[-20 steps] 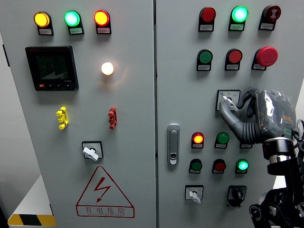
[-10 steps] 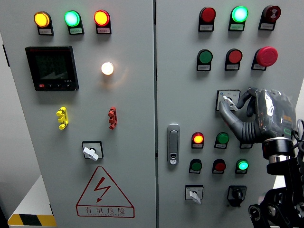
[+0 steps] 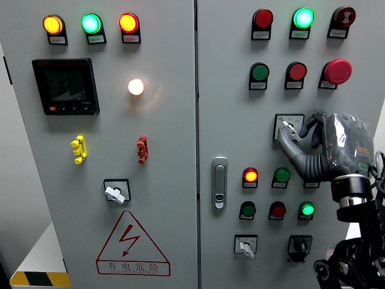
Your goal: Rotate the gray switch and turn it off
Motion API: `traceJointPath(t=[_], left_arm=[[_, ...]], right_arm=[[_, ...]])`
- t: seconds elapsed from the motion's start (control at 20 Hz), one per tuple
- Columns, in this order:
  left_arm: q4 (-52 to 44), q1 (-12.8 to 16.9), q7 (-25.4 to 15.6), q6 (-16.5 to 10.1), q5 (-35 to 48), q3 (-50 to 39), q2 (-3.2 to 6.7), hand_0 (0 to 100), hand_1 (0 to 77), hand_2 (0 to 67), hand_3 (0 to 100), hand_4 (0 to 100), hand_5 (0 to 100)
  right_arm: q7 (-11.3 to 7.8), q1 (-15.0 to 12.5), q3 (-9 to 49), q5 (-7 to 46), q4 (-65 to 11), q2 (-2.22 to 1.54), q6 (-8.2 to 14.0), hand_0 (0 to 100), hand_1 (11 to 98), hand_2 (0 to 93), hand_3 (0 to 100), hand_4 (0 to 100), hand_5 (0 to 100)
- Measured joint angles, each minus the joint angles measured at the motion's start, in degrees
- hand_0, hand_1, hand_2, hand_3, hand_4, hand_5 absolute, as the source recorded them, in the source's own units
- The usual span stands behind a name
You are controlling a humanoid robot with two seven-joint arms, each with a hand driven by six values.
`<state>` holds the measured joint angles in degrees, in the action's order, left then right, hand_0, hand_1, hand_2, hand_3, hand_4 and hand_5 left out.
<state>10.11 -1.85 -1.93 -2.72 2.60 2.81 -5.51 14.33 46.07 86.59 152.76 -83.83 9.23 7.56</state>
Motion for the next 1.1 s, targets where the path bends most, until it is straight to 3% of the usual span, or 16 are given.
traceJointPath(t=[0.7, 1.1], left_arm=[[0.0, 0.0, 0.0, -0.03, -0.03, 0.0, -0.02, 0, 0.0, 10.4, 21, 13, 13], [0.0, 0.01, 0.0, -0.01, 0.03, 0.0, 0.0, 0, 0.0, 10.5, 21, 13, 13]], right_arm=[[0.7, -0.01, -0.03, -0.15, -0.03, 0.0, 0.07, 50, 34.3, 78.0, 95, 84, 96], [0.71, 0.07, -0.52, -0.26, -0.03, 0.0, 0.11, 52, 33.7, 69.8, 100, 84, 95]])
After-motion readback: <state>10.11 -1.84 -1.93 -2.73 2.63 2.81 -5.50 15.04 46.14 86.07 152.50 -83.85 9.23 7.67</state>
